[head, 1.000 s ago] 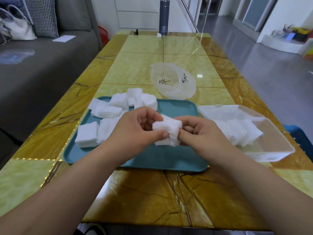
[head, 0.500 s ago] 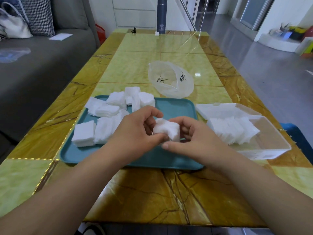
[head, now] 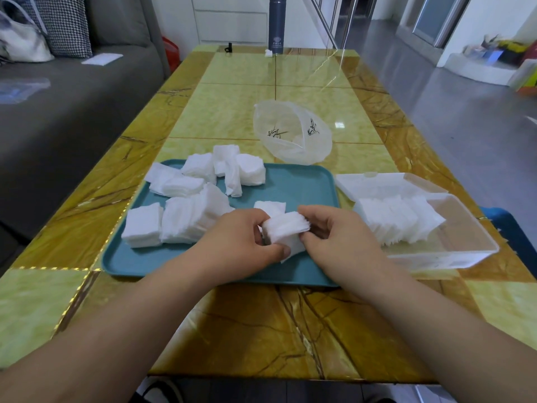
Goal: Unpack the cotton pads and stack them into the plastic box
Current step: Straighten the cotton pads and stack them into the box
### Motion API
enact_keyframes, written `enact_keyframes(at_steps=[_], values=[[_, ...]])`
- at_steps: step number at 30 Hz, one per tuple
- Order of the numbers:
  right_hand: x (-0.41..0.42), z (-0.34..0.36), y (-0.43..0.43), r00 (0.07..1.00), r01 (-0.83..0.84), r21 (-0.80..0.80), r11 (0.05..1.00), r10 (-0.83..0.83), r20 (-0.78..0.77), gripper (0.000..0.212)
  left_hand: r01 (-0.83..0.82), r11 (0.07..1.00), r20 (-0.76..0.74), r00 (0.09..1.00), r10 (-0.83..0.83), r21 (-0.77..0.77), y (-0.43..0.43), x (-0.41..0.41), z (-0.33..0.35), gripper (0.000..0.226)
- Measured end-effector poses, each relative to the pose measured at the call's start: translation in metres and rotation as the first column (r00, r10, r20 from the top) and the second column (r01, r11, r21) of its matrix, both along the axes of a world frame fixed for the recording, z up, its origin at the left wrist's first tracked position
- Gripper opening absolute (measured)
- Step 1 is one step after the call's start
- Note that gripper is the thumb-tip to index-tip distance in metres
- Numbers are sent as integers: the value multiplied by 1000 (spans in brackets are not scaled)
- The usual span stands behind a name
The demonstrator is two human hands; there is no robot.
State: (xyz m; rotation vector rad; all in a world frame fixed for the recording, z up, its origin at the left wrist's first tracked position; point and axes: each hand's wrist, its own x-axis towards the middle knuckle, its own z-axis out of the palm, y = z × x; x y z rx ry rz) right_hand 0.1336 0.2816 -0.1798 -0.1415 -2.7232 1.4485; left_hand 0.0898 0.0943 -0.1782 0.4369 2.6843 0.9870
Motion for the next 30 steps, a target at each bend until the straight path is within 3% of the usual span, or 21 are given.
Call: enact_keyframes(at_steps=[9, 13, 17, 19, 21, 24, 30], values=[[3, -2, -5, 1000, 8, -42, 999, -8, 0, 43, 54, 998, -76, 996, -53, 13, 8, 9, 1, 19], [5, 10, 3, 1000, -28, -175, 984, 28, 2, 58, 43, 972, -36, 999, -36, 230, 4, 10, 10, 10], [13, 28, 16, 995, -13, -217, 976, -8, -97, 41, 1, 922, -78, 996, 32, 388, 12, 15, 21, 21], [19, 37, 29, 991, 7, -302, 953, -46, -122, 34, 17, 879, -19, 1000, -10, 477, 25, 21, 29, 20], [24, 43, 42, 994, 0, -405, 914, -44, -99, 32, 3, 837, 54, 998, -39, 548, 41, 26, 36, 17], [33, 48, 65, 999, 15, -486, 874, -29, -20, 27, 7, 830, 50, 998, -42, 557, 72, 26, 45, 12], [47, 51, 125, 950, 246, -600, 762, -314, -9, 25, 94, 852, 2, 994, -111, 515, 141, 23, 56, 16]])
